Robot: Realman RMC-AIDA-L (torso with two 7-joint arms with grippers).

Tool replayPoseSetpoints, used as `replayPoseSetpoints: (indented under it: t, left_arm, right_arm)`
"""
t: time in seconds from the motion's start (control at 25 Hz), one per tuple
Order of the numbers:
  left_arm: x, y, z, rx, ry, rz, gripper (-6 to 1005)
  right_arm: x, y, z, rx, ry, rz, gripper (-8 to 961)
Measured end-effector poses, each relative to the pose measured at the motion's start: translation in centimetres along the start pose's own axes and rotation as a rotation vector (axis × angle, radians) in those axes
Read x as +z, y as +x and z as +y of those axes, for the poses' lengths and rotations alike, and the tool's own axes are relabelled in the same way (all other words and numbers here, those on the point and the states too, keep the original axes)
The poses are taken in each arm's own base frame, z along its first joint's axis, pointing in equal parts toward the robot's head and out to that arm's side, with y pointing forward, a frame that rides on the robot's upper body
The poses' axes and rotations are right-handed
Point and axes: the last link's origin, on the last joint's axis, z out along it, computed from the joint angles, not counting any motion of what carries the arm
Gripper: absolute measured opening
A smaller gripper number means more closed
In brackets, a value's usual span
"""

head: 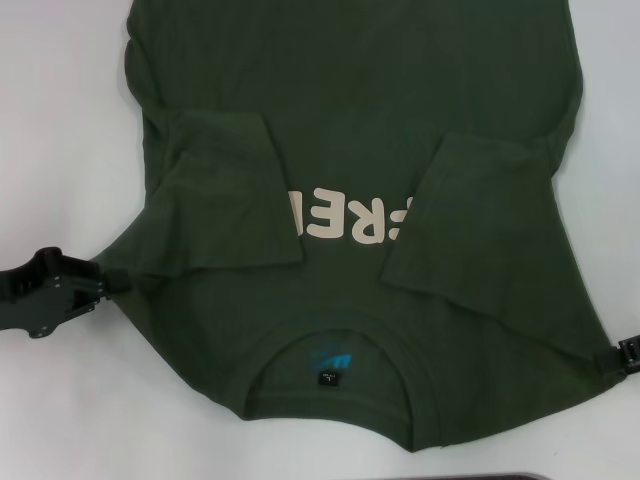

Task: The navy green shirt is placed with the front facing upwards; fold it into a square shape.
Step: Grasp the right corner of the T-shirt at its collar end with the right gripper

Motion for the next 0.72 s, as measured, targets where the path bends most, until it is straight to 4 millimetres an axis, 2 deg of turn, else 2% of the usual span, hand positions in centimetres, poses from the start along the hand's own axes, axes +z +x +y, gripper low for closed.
replayPoseSetpoints:
  t: [0.72]
  left_arm:
    - [0.09, 0.15, 0.05, 0.005, 0.0, 0.005, 7]
  right_arm:
    - [0.33, -0.38, -0.04, 0.03, 0.016, 0.012, 710]
